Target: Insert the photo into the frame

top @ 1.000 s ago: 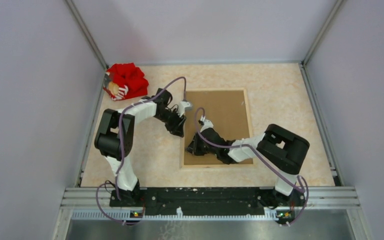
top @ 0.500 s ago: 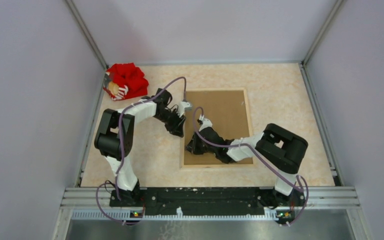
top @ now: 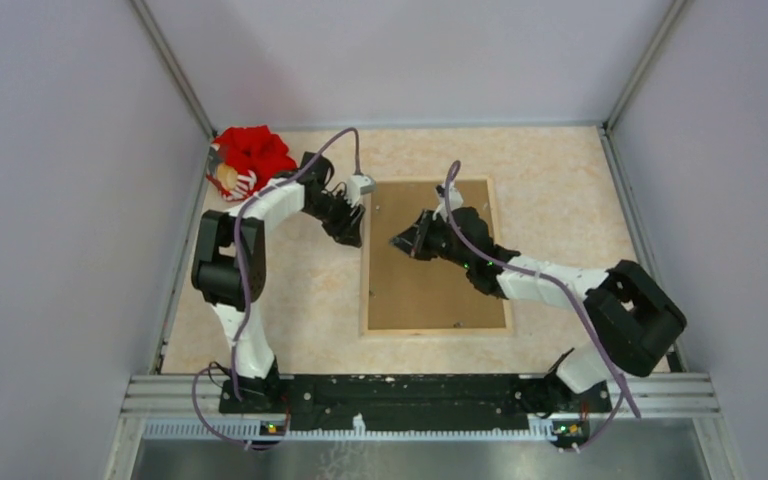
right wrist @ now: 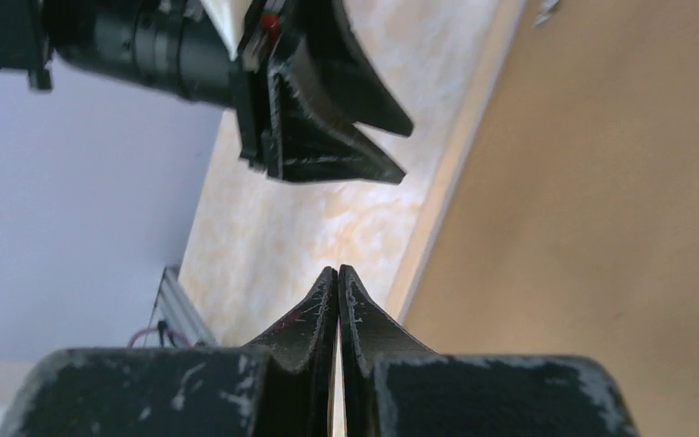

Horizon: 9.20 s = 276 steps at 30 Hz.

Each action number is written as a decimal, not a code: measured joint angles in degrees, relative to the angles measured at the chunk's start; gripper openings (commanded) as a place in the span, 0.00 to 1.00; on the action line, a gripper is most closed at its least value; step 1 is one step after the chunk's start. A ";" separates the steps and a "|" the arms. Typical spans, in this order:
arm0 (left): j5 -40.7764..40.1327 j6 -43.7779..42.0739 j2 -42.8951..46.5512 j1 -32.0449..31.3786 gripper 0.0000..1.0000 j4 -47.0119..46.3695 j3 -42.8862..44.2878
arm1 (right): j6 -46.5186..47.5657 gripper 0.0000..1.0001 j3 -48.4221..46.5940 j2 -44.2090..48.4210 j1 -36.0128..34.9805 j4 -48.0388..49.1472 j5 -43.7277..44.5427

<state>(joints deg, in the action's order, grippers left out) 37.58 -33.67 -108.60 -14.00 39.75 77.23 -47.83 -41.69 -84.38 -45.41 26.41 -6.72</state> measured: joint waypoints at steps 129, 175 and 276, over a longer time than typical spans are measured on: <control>5.46 8.00 -8.33 2.34 0.33 -9.14 3.28 | 8.90 0.04 -54.84 -50.93 13.70 -21.33 -16.59; -6.38 -8.04 4.31 -13.27 0.35 -3.78 -12.04 | 4.26 0.74 -41.94 -37.53 37.11 -28.81 -1.29; 7.28 -6.88 -5.92 8.79 0.35 13.20 -1.46 | 1.38 0.10 -16.61 -13.88 16.50 -24.04 -10.01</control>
<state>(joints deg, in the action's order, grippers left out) 44.86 -40.56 -114.52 -5.21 52.95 75.77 -46.46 -58.30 -98.26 -28.91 2.37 -16.73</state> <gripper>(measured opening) 0.342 0.116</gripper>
